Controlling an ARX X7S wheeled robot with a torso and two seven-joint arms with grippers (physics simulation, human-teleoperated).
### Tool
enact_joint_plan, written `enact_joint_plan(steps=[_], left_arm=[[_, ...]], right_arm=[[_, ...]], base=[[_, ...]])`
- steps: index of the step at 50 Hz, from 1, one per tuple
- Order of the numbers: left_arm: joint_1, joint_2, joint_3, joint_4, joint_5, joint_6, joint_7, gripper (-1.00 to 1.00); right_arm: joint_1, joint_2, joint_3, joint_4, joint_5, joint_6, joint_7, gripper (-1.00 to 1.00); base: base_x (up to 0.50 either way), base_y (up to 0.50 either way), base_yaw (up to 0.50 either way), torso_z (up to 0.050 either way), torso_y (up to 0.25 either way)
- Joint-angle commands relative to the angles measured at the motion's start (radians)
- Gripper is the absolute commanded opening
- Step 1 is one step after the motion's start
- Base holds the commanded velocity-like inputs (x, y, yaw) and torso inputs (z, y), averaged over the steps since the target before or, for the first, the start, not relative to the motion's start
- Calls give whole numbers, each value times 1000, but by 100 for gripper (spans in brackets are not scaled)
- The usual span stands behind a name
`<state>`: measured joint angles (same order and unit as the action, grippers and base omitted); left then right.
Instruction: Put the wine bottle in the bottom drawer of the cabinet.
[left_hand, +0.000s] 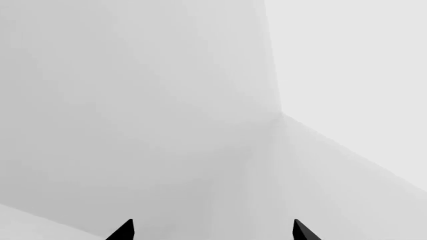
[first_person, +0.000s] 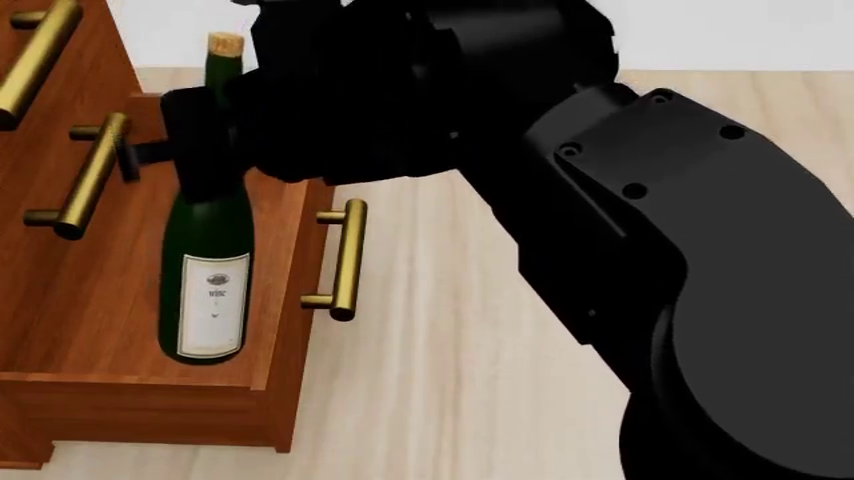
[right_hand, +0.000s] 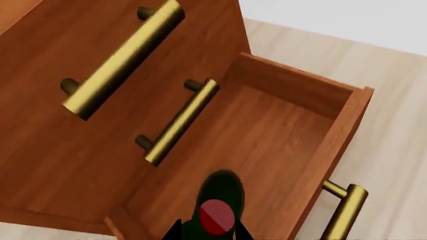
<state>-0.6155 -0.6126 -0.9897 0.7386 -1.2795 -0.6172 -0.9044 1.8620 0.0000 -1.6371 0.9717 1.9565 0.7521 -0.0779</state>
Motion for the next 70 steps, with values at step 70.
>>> enact_joint_plan(steps=[70], left_arm=[[1,-12,36,9,19,17,21,100]], right_arm=[[-145,0,49,-16,-204,-20,-7,-100]], base=[[0,0,0,0,-11]])
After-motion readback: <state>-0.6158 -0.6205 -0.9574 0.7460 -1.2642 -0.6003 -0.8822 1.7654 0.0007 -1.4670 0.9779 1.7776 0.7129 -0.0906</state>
